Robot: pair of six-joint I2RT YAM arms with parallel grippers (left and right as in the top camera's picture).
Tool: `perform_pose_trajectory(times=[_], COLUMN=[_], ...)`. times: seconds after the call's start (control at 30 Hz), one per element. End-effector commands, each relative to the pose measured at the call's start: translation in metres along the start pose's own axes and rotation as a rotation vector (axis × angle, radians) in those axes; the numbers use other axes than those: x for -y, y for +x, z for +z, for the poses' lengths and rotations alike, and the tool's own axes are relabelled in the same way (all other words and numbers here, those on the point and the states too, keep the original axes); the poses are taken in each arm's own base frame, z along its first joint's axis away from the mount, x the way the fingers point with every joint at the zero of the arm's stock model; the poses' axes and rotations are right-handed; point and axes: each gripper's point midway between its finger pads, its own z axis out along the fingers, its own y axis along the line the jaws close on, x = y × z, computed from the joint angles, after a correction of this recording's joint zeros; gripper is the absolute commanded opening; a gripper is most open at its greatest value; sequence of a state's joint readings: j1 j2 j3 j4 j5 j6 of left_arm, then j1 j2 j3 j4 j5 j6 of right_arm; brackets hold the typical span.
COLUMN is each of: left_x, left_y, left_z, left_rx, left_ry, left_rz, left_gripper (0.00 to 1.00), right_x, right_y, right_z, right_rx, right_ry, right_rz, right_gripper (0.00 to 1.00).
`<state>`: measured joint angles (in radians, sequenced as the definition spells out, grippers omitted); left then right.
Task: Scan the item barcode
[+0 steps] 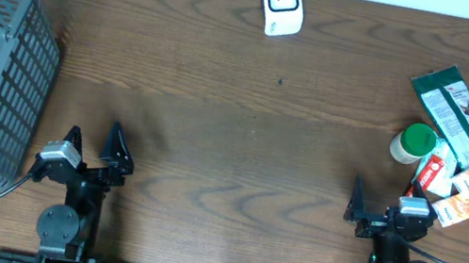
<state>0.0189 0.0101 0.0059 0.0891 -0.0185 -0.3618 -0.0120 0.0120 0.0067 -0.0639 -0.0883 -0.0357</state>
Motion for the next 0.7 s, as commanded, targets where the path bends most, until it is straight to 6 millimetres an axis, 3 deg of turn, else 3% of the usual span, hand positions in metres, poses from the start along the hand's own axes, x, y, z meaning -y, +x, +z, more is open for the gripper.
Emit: perform_pose_trajectory(times=[0.0,0.1,0.33,0.67], left_x=[-0.016,-0.024,-0.023,-0.023], left_y=[0.013,0.031,0.03,0.03], left_z=[-0.001,-0.004,-0.003,-0.003], left_rx=[-0.047,-0.128,-0.128,-0.128], left_ry=[-0.075,-0.101,-0.091,-0.091], left_rz=[0.068,0.152,0.245,0.244], left_gripper=[0.85,0.85,0.85,0.85], right_x=[0.002,0.002,0.002,0.002], right_y=[0.0,0.0,0.0,0.0], right_z=[0.0,0.0,0.0,0.0], right_rx=[0.0,0.0,0.0,0.0], right_ry=[0.013,0.013,0.013,0.013], right_rz=[0.013,0.013,0.013,0.013], right_gripper=[0.99,0.99,0.99,0.99])
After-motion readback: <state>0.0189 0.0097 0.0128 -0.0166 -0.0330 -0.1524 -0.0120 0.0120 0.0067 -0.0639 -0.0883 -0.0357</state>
